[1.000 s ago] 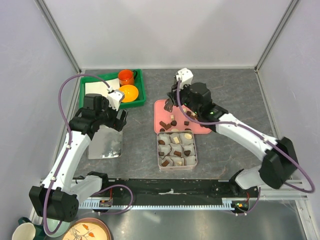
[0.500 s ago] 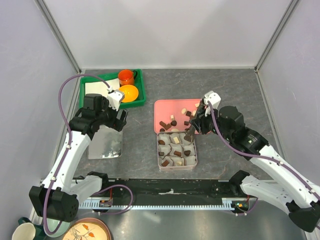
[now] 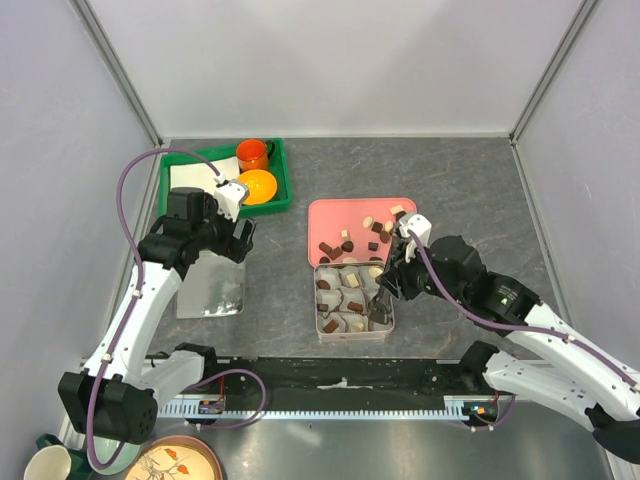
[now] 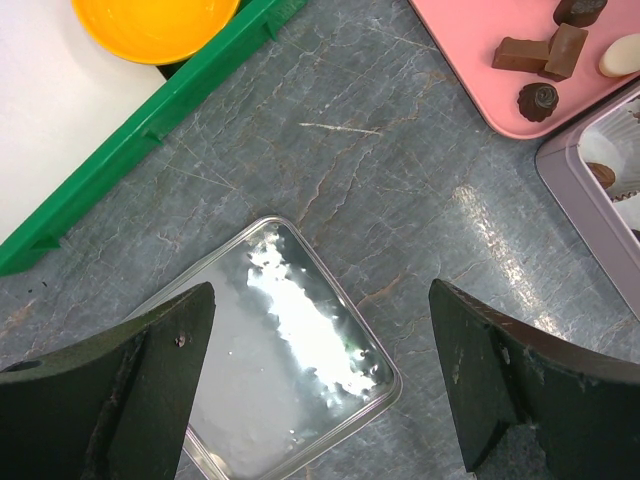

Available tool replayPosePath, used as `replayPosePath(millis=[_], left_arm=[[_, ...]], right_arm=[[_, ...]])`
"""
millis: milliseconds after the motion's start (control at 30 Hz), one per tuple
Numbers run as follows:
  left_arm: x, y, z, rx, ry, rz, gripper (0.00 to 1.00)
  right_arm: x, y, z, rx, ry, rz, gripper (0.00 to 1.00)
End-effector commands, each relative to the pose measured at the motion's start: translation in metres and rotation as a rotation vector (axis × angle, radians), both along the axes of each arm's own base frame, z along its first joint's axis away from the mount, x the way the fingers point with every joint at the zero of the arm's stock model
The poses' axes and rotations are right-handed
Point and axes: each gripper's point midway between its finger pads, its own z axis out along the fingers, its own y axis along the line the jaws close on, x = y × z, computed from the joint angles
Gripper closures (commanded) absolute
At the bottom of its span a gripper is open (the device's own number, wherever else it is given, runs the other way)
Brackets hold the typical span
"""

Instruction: Pack the chocolate

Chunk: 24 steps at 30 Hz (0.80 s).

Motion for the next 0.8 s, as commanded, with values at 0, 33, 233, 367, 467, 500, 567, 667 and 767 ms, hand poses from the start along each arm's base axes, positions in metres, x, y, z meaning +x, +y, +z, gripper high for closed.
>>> replayPosePath(millis=[0,33,233,367,467,500,567,667,767], left_arm=[[0.001,-0.003,0.008,-0.025,-0.024,-0.001,0.05],[0.001,-0.003,0.009,-0.025,-0.026,-0.001,0.05],[-0.001,-0.002,0.009,-0.022,-0.024,-0.001,0.05],[0.000,-0.002,0.010,-0.019,-0.027,-0.002,0.05],[0.000,-0.002,0.011,-0.020,-0.029,-0.001,0.05],[0.000,-0.002,0.011,-0.021,-0.031,-0.001,0.05],[0.000,-0.002,0.012,-0.021,-0.032,-0.001,0.05],[0.000,-0.002,0.013,-0.019,-0.035,-0.003,0.05],[0.001,-0.002,0.014,-0.020,-0.034,-0.002,0.05]], right_arm=[[-0.003,0.008,0.000,0.023,-0.003,0.000,0.74],[-0.004,0.008,-0.003,0.015,0.000,0.004,0.73],[-0.001,0.008,-0.004,0.011,-0.016,-0.011,0.62],[-0.001,0.008,-0.005,0.013,-0.016,-0.014,0.57],[-0.001,0.009,-0.004,0.017,-0.019,-0.013,0.55],[-0.001,0.009,-0.003,0.018,-0.022,-0.014,0.55],[-0.001,0.009,-0.003,0.018,-0.025,-0.013,0.53],[-0.001,0.008,0.000,0.021,-0.029,-0.014,0.56],[0.002,0.007,0.006,0.024,-0.049,-0.022,0.63]])
